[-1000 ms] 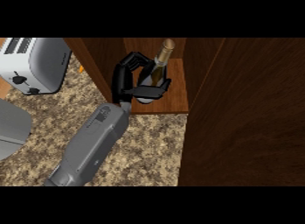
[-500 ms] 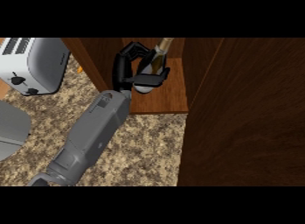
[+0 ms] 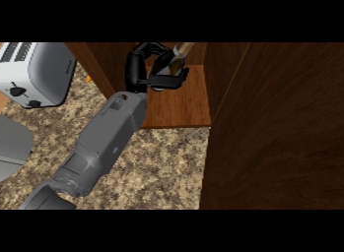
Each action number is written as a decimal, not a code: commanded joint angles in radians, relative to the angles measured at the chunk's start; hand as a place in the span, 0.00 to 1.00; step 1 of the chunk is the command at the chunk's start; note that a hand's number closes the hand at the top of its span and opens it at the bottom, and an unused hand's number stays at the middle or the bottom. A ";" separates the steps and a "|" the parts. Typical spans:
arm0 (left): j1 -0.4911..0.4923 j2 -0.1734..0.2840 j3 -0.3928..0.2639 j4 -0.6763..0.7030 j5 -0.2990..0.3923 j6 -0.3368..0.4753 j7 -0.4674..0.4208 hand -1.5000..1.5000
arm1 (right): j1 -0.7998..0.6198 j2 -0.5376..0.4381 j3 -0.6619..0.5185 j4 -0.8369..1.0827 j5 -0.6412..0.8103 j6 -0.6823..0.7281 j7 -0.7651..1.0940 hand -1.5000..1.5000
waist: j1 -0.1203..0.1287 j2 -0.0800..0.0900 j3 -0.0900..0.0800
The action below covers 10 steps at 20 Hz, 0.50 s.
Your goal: Pick up the wine, place it into the cabinet and close the cabinet
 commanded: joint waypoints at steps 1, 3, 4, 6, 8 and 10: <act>-0.075 -0.005 0.008 0.083 0.029 0.039 -0.027 1.00 | -0.039 -0.008 -0.015 -0.021 -0.042 -0.005 0.027 0.00 | -0.016 0.006 0.000; -0.077 -0.005 0.074 0.122 0.033 -0.012 -0.033 1.00 | 0.000 -0.024 -0.041 -0.051 -0.093 0.024 0.019 0.00 | -0.017 0.009 0.000; -0.091 0.040 0.081 0.126 0.038 -0.057 0.005 1.00 | -0.005 0.019 0.011 -0.063 -0.055 -0.013 0.031 0.00 | -0.014 0.007 0.000; -0.059 -0.005 0.105 0.132 0.061 -0.033 -0.040 1.00 | 0.007 0.012 0.008 -0.050 -0.045 -0.005 0.024 0.00 | -0.009 0.005 0.000; -0.101 -0.005 0.150 0.153 0.093 -0.030 -0.022 1.00 | 0.004 0.013 0.027 -0.084 -0.064 -0.001 0.042 0.00 | -0.032 0.012 0.000; -0.095 0.031 0.165 0.162 0.101 -0.105 -0.001 1.00 | 0.015 0.007 0.039 -0.096 -0.032 -0.005 0.057 0.00 | -0.021 0.008 0.000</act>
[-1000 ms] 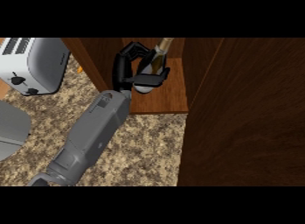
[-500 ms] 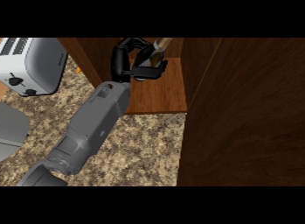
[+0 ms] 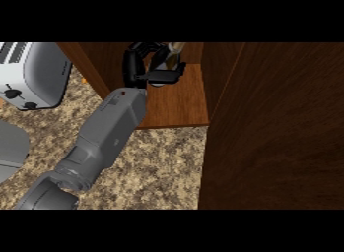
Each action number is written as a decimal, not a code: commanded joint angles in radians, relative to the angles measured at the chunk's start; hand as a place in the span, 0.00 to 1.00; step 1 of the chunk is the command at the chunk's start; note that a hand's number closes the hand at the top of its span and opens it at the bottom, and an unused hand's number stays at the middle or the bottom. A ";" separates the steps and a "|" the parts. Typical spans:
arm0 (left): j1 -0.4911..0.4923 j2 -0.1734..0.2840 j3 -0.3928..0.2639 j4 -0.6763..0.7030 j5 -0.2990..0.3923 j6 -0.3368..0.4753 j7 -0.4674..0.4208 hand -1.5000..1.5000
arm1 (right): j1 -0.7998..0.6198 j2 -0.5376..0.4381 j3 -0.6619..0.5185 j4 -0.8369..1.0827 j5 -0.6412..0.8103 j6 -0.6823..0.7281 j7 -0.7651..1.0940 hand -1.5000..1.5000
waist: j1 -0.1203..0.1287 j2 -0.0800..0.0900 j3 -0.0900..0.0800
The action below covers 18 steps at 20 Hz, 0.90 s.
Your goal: Pick up the wine, place it into the cabinet and close the cabinet
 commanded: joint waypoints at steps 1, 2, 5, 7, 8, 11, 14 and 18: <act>-0.012 -0.001 0.043 0.025 0.045 -0.023 -0.004 1.00 | 0.056 0.008 0.019 -0.085 -0.016 0.000 0.006 0.00 | -0.001 -0.001 -0.001; -0.013 -0.001 0.056 0.042 0.047 -0.024 -0.020 1.00 | -0.001 -0.024 -0.039 -0.075 -0.087 0.008 0.046 0.00 | -0.007 0.004 -0.001; 0.013 0.008 0.064 0.072 0.038 -0.069 -0.043 1.00 | 0.058 -0.004 -0.004 -0.086 -0.046 0.014 -0.007 0.00 | -0.008 0.005 -0.001; 0.025 -0.001 0.060 0.085 0.045 -0.039 -0.107 1.00 | -0.010 -0.005 -0.024 -0.002 -0.047 0.010 -0.019 0.00 | -0.016 0.011 -0.001; 0.014 0.025 0.076 0.079 0.043 -0.077 -0.075 1.00 | 0.001 0.008 -0.006 -0.034 -0.056 -0.003 0.005 0.00 | -0.004 0.007 -0.001; 0.004 0.009 0.070 0.103 0.026 -0.048 -0.075 1.00 | 0.024 0.000 0.005 -0.053 -0.021 0.005 0.004 0.00 | -0.002 0.004 -0.001; 0.004 0.025 0.054 0.123 -0.001 -0.051 -0.090 1.00 | -0.027 0.000 -0.007 -0.028 -0.027 -0.002 0.001 0.00 | -0.006 0.009 -0.001; 0.014 0.020 0.048 0.147 -0.017 -0.025 -0.079 0.00 | 0.013 0.012 0.029 -0.044 -0.009 -0.005 0.002 0.00 | -0.006 0.007 -0.001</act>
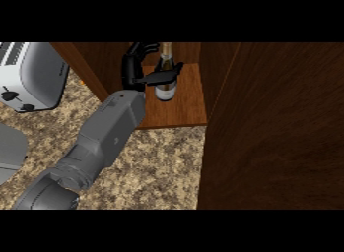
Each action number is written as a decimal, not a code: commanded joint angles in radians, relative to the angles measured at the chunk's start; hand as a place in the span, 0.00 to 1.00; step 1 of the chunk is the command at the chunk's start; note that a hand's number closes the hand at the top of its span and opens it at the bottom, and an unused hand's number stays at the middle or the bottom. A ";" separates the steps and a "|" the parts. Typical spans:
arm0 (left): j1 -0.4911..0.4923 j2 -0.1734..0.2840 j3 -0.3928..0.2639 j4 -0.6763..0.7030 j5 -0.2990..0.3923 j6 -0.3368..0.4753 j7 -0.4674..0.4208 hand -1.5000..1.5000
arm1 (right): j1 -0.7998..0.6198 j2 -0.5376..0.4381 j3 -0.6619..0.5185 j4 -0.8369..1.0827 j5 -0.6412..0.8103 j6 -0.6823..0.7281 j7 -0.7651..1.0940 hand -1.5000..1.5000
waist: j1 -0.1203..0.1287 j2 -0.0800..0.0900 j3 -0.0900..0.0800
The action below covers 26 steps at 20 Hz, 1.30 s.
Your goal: Pick up the wine, place it into the cabinet and close the cabinet
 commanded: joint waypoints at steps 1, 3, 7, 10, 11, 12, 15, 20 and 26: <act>-0.001 0.023 0.002 0.026 -0.013 0.023 0.014 0.00 | 0.055 -0.002 -0.004 -0.080 -0.029 0.004 0.006 0.00 | 0.004 0.003 -0.004; -0.001 0.031 -0.001 0.041 -0.024 0.043 0.009 0.00 | 0.040 0.010 0.027 -0.053 -0.009 -0.001 0.003 0.00 | -0.002 0.008 -0.004; 0.025 0.032 -0.010 0.059 -0.041 0.061 -0.004 0.00 | 0.039 -0.007 0.008 -0.078 -0.027 0.006 0.009 0.00 | -0.004 0.008 -0.004; -0.003 0.014 -0.018 0.064 -0.055 0.093 0.012 0.00 | -0.017 0.010 0.028 -0.033 0.008 -0.031 0.021 0.00 | -0.005 0.011 -0.005; 0.007 0.012 -0.021 0.059 -0.062 0.100 -0.011 0.00 | -0.006 0.008 -0.007 0.012 -0.019 -0.004 -0.033 0.00 | -0.002 0.013 -0.004; 0.043 0.032 -0.026 0.071 -0.068 0.074 -0.022 0.00 | 0.008 -0.017 -0.012 -0.053 -0.041 0.008 0.013 0.00 | -0.011 0.013 -0.005; 0.015 0.032 -0.022 0.070 -0.069 0.091 0.005 0.00 | -0.013 -0.005 -0.012 -0.024 -0.041 0.002 -0.004 0.00 | -0.008 0.014 -0.005; 0.088 0.015 0.011 0.034 -0.047 0.057 -0.093 0.00 | -0.013 -0.010 0.004 -0.052 -0.014 -0.006 0.039 0.00 | 0.002 0.009 -0.006; 0.076 0.040 0.015 0.038 -0.056 0.021 -0.088 0.00 | 0.076 -0.011 -0.029 -0.059 -0.069 0.041 -0.048 0.00 | -0.012 0.011 -0.004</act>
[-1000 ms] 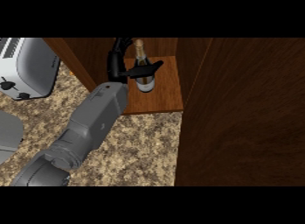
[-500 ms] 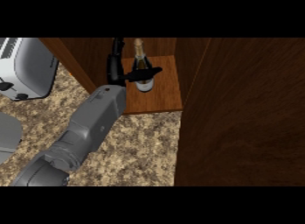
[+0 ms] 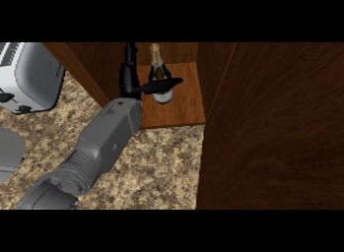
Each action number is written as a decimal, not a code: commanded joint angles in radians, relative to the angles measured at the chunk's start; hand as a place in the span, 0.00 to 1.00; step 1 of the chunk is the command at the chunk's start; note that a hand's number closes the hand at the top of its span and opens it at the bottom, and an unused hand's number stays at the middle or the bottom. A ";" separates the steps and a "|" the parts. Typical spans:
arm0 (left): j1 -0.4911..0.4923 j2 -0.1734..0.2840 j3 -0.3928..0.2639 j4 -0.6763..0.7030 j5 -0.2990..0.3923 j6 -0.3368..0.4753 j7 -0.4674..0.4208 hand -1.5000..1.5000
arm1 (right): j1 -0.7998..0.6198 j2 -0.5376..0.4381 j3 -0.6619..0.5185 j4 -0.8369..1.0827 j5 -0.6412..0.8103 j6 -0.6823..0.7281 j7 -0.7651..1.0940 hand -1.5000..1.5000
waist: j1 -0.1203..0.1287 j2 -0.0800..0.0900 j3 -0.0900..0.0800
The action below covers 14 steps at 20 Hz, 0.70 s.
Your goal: Pick up the wine, place it into the cabinet and close the cabinet
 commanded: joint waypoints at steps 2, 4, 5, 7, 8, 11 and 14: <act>0.029 0.036 0.003 0.017 -0.010 -0.053 -0.014 0.00 | 0.008 0.007 -0.002 -0.048 -0.050 -0.004 0.016 0.00 | 0.001 0.008 -0.005; 0.057 0.021 0.009 0.000 -0.006 -0.084 -0.056 0.00 | -0.011 0.000 -0.003 -0.010 -0.040 0.005 0.011 0.00 | 0.016 0.004 -0.005; 0.041 0.023 0.009 0.010 -0.009 -0.084 -0.031 0.00 | -0.004 0.011 0.006 -0.048 -0.034 -0.019 0.049 0.00 | 0.009 0.004 -0.005; 0.033 0.007 -0.001 0.013 -0.022 -0.084 -0.035 0.00 | 0.003 0.003 0.008 -0.053 -0.051 -0.005 0.043 0.00 | 0.010 0.003 -0.005; 0.036 0.017 0.003 0.014 -0.018 -0.113 -0.033 0.00 | 0.030 0.016 0.056 -0.020 -0.015 -0.030 -0.013 0.00 | 0.006 0.006 -0.005; 0.043 -0.001 -0.004 0.021 -0.006 -0.121 -0.048 0.00 | -0.065 0.016 0.047 0.022 -0.008 -0.034 0.026 0.00 | 0.002 0.004 -0.006; 0.043 0.012 -0.003 0.010 -0.024 -0.163 -0.023 0.00 | 0.008 0.016 0.072 -0.050 0.015 -0.049 0.042 0.00 | 0.024 -0.004 -0.005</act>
